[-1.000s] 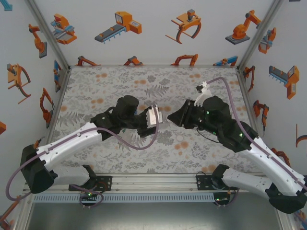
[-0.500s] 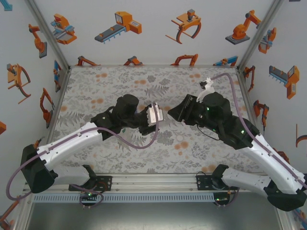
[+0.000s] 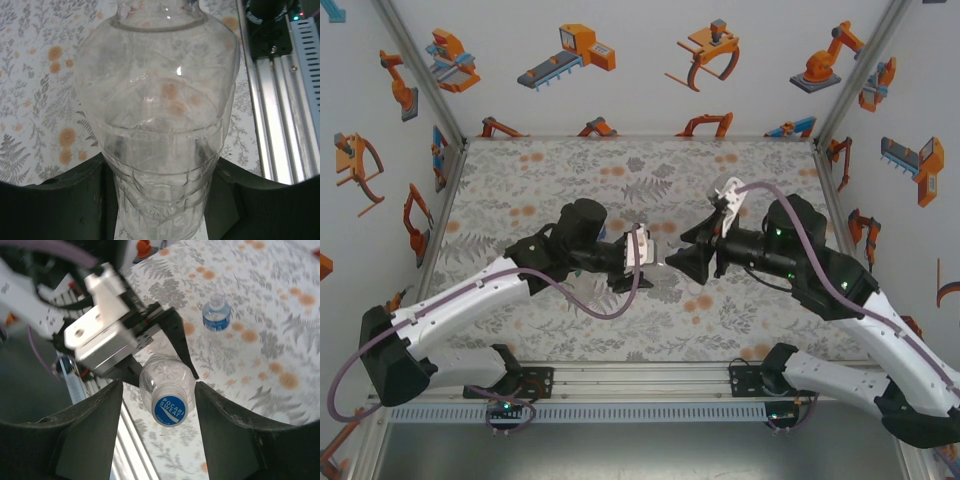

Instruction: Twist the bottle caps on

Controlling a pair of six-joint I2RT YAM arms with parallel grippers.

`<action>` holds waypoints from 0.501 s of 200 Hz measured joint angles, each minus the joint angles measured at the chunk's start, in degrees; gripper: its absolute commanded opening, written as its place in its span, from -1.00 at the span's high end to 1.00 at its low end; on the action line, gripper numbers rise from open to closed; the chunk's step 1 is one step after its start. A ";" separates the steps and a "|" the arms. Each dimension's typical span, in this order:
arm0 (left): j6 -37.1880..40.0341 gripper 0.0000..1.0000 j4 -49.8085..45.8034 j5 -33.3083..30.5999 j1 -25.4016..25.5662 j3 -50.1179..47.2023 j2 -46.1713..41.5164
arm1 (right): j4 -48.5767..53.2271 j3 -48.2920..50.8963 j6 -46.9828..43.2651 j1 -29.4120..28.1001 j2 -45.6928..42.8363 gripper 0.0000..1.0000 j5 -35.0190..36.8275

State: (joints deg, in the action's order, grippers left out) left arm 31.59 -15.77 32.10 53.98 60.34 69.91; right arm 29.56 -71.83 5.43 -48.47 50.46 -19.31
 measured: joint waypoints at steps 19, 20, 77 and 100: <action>0.44 1.00 -1.16 2.38 0.00 0.00 -0.59 | 0.22 0.11 -9.57 0.00 -0.98 -0.14 -5.99; 0.46 1.00 -1.22 2.49 0.00 0.00 -0.61 | 0.22 0.11 -9.57 0.00 -0.98 -0.14 -5.99; 0.81 1.00 -3.13 6.80 0.00 0.02 -2.32 | 1.68 0.26 -22.93 0.00 0.66 -0.07 -15.23; 0.79 1.00 -3.17 7.26 0.00 0.02 -2.64 | 1.55 1.68 -24.04 0.00 0.81 0.02 -16.55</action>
State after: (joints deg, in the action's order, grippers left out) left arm 32.38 -18.94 39.35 53.98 60.36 67.26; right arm 31.11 -70.15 -18.61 -48.47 51.27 -35.86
